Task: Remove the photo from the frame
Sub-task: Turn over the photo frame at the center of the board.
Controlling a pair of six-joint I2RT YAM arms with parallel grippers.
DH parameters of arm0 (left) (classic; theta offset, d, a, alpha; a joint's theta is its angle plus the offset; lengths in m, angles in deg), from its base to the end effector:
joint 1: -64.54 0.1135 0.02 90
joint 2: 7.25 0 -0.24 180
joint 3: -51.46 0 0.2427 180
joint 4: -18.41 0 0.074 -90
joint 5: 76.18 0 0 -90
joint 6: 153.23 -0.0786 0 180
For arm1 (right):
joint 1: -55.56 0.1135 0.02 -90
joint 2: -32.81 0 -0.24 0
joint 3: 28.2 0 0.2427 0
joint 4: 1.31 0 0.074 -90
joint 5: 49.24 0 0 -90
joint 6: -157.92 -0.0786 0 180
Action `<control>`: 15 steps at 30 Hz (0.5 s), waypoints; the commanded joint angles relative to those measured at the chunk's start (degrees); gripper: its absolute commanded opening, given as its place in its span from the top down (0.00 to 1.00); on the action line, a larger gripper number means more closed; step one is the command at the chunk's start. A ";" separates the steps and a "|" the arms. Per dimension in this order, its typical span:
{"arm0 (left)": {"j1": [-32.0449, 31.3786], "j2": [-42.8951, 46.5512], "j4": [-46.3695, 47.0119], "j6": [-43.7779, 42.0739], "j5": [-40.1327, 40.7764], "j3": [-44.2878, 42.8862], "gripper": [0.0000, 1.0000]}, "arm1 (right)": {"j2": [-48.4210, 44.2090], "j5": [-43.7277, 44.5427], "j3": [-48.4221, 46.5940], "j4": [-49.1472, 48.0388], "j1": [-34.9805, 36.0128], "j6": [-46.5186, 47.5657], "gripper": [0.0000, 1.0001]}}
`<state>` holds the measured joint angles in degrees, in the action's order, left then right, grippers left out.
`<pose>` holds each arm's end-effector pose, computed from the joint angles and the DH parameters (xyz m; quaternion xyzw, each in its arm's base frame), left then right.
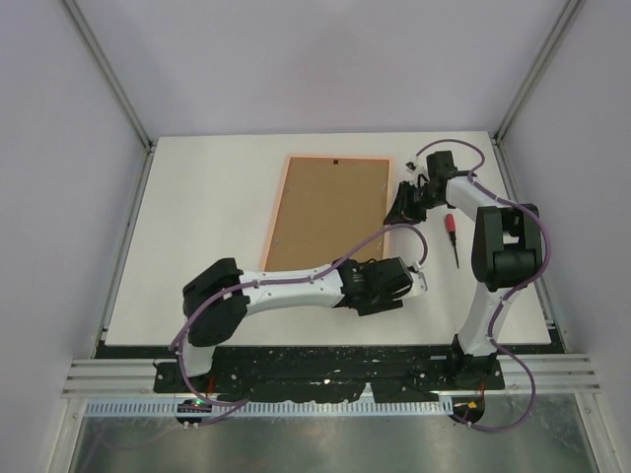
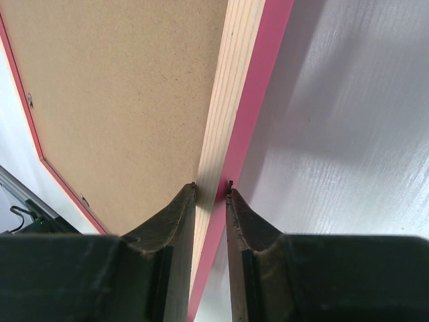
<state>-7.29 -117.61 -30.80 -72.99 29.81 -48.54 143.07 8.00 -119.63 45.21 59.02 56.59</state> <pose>0.1509 -0.3904 0.1659 0.5967 0.7473 -0.0190 0.2919 0.3880 0.0661 0.1330 0.0043 0.9392 0.2996 0.1676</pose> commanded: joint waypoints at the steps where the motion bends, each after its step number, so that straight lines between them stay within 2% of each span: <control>1: -1.38 1.30 6.67 -2.54 7.47 1.49 0.35 | -2.59 -5.04 -2.24 -0.74 -0.30 -0.53 0.92; 7: -3.05 -0.90 11.16 -6.40 14.41 2.72 0.34 | -3.73 -5.22 -2.07 -0.22 -0.39 -0.01 0.92; 15: -4.54 -1.87 12.74 -7.47 14.25 4.12 0.33 | -4.26 -5.22 -2.33 0.31 -0.48 0.35 0.92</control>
<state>-10.77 -119.49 -21.84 -79.15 42.48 -45.42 143.07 7.39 -119.65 45.45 58.78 56.91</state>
